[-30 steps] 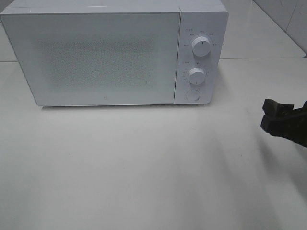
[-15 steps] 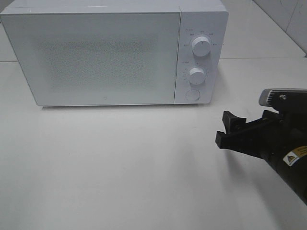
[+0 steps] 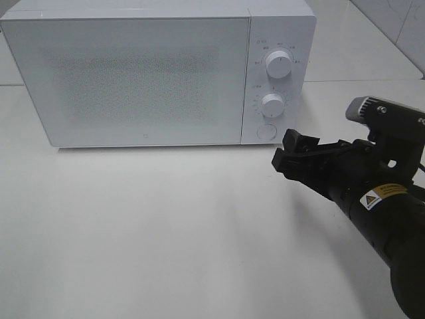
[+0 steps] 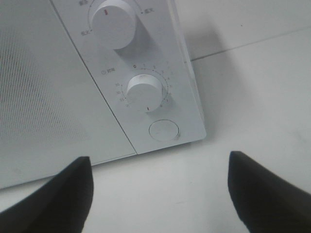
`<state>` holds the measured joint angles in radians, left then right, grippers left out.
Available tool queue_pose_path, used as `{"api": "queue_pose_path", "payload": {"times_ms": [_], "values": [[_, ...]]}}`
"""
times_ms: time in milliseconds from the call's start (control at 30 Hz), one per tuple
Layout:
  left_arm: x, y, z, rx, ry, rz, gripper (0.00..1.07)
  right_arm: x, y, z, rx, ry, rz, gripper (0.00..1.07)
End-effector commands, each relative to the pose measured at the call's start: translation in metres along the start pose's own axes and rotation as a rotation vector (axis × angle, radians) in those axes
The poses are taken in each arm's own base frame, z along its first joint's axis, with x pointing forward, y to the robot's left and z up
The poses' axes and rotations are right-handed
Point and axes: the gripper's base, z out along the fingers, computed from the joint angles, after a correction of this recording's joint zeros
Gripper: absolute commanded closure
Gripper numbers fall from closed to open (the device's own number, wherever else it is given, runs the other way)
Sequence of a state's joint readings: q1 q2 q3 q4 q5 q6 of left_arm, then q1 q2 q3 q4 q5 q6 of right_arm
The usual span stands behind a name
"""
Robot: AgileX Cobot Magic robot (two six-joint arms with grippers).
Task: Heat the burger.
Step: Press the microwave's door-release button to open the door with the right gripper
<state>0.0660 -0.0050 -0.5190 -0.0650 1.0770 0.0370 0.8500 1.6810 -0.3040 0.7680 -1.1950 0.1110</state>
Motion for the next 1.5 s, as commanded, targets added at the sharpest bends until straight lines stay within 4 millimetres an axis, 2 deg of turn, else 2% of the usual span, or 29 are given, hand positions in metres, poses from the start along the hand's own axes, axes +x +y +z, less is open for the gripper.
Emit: {"api": "queue_pose_path", "payload": {"times_ms": [33,67,133,233,300,333,400,500,533,567,600,633,667,700,733,767,900,967,1167,1500], "values": [[0.0,-0.001,0.0,0.004,-0.013,-0.003,0.09,0.0,0.003,0.001,-0.006,0.003,0.281,0.34],[0.0,-0.001,0.0,0.004,-0.013,-0.003,0.09,0.0,0.003,0.001,-0.006,0.003,0.281,0.34],[0.0,-0.001,0.0,0.004,-0.013,-0.003,0.09,0.0,0.003,0.001,-0.007,0.005,0.502,0.38],[0.0,-0.001,0.0,0.004,-0.013,-0.003,0.09,0.0,0.003,0.001,-0.007,0.005,0.58,0.39],[0.0,-0.001,0.0,0.004,-0.013,-0.003,0.09,-0.001,0.003,0.001,-0.006,0.004,0.833,0.46],[0.0,-0.001,0.0,0.004,-0.013,-0.003,0.09,-0.001,0.003,0.001,-0.006,0.004,0.833,0.46],[0.0,-0.001,0.0,0.004,-0.013,-0.003,0.09,0.0,0.003,0.001,-0.001,0.012,0.997,0.52],[0.0,-0.001,0.0,0.004,-0.013,-0.003,0.09,0.001,0.003,0.001,0.005,0.019,1.076,0.54],[0.0,-0.001,0.0,0.004,-0.013,-0.003,0.09,0.001,0.003,0.001,0.006,0.019,1.105,0.61],[0.0,-0.001,0.0,0.004,-0.013,-0.003,0.09,0.001,0.003,0.001,0.006,0.019,1.124,0.71],[0.0,-0.001,0.0,0.004,-0.013,-0.003,0.09,0.001,0.003,0.001,0.006,0.019,1.124,0.71],[0.0,-0.001,0.0,0.004,-0.013,-0.003,0.09,0.001,0.003,0.001,0.006,0.019,1.124,0.78],[0.0,-0.001,0.0,0.004,-0.013,-0.003,0.09,0.002,0.002,0.001,0.011,0.026,1.124,0.9],[0.0,-0.001,0.0,0.004,-0.013,-0.003,0.09,0.002,0.002,0.001,0.011,0.026,1.124,0.9],[0.0,-0.001,0.0,0.004,-0.013,-0.003,0.09,0.003,0.002,0.0,0.022,0.039,1.124,1.02],[0.0,-0.001,0.0,0.004,-0.013,-0.003,0.09,0.004,0.002,0.0,0.034,0.047,1.128,1.07],[0.0,-0.001,0.0,0.004,-0.013,-0.003,0.09,0.007,0.001,0.0,0.061,0.073,1.178,1.07],[0.0,-0.001,0.0,0.004,-0.013,-0.003,0.09,0.011,0.001,0.0,0.089,0.101,1.256,1.07],[0.0,-0.001,0.0,0.004,-0.013,-0.003,0.09,0.017,0.0,0.003,0.117,0.115,1.271,1.07],[0.0,-0.001,0.0,0.004,-0.013,-0.003,0.09,0.029,0.013,0.025,0.136,0.151,1.294,1.07]]}}
